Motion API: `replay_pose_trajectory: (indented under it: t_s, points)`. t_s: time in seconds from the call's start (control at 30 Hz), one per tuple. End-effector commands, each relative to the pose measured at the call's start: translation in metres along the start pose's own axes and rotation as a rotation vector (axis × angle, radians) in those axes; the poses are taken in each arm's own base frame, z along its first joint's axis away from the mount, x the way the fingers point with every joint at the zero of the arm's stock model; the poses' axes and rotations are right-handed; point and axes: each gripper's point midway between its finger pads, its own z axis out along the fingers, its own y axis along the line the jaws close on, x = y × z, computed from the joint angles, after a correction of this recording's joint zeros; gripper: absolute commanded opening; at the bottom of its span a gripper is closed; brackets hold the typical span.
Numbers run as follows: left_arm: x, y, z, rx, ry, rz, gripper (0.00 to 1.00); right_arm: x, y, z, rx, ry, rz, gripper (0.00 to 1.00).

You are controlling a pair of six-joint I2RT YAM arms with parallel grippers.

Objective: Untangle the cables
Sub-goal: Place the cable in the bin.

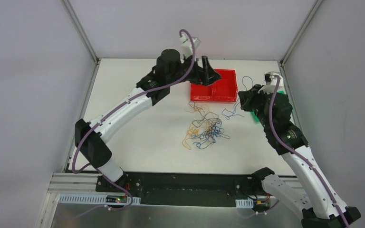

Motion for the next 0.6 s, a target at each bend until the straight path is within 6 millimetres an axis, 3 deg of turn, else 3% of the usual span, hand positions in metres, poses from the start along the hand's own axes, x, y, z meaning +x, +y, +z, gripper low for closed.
replay_pose_trajectory:
  t_s: [0.0,0.13,0.27,0.43,0.57]
  points:
    - [-0.029,0.038,-0.061,-0.157,-0.112,-0.073,0.79,0.01,-0.036,0.012,0.182,0.012,0.068,0.0]
    - [-0.011,0.062,-0.108,-0.3,-0.113,-0.027,0.85,0.006,-0.07,0.027,0.293,0.008,0.194,0.0]
    - [0.007,0.073,-0.149,-0.402,-0.106,0.004,0.86,0.0,-0.103,0.043,0.384,-0.002,0.248,0.0]
    - [0.04,0.081,-0.179,-0.453,-0.08,-0.022,0.86,-0.016,-0.154,0.045,0.544,-0.052,0.188,0.0]
    - [0.062,0.089,-0.193,-0.481,-0.053,-0.025,0.87,-0.015,-0.204,0.039,0.718,-0.082,0.19,0.0]
